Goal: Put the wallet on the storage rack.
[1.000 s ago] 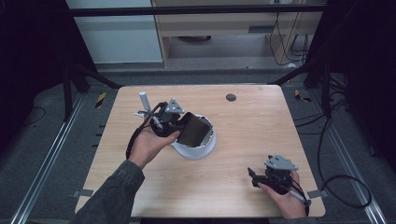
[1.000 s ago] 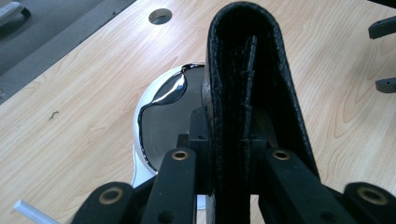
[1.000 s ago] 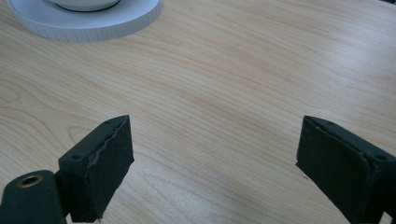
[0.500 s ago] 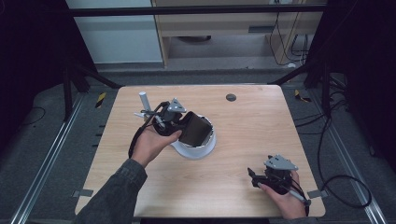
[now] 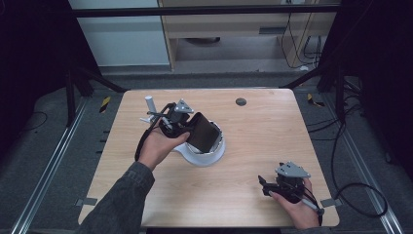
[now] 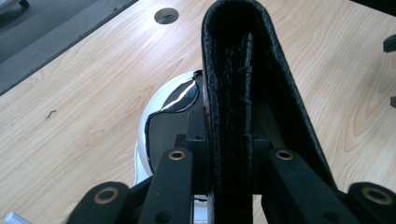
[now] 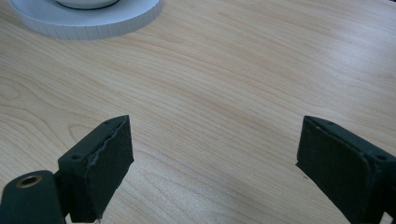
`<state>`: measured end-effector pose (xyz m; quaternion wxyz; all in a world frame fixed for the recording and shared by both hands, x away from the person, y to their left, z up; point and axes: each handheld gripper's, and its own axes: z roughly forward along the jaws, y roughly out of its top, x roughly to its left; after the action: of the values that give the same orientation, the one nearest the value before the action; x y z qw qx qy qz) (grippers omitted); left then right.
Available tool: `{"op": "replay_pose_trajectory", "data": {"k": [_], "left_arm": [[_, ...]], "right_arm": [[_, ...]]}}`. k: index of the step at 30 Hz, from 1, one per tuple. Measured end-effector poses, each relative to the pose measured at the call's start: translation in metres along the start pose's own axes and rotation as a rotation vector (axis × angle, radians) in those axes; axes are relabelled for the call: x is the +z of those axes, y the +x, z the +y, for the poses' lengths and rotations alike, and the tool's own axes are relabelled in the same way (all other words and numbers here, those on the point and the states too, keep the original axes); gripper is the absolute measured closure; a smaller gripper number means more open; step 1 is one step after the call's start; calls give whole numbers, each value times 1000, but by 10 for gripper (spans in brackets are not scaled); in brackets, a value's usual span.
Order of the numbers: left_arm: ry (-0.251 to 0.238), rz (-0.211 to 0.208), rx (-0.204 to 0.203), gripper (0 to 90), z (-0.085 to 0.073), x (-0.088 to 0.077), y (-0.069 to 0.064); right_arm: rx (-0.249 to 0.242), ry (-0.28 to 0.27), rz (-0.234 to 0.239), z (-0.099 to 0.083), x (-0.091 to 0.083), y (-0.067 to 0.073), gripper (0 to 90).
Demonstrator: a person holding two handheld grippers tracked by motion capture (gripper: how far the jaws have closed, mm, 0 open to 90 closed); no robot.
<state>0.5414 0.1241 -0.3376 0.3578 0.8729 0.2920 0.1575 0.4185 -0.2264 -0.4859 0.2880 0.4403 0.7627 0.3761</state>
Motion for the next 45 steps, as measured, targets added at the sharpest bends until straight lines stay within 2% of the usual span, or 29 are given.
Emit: {"op": "replay_pose_trajectory", "data": {"k": [15,20,23,25,31,34,38,40,45], "left_arm": [[-29,39,-14,663,-6,-8,3],[-70,61,-15,617,-10,-20,1],[-106,77,-2,598,-12,-33,-2],[-132,82,-13,582,-15,-42,-3],[-179,95,-4,547,-21,-62,-7],[-195,106,15,479,-24,-71,-10],[-232,103,20,355,-32,-81,-16],[-246,98,25,285,-38,-86,-19],[-267,94,17,174,-57,-96,-24]], "right_arm": [[-1,4,3,0,1,1,106],[0,3,2,0,0,0,106],[4,7,5,0,0,1,105],[1,7,6,0,1,1,105],[-2,9,3,0,1,1,105],[-1,12,2,0,1,1,105],[0,9,4,0,1,1,105],[-1,12,3,-1,1,1,105],[-5,15,7,-1,2,2,99]]}}
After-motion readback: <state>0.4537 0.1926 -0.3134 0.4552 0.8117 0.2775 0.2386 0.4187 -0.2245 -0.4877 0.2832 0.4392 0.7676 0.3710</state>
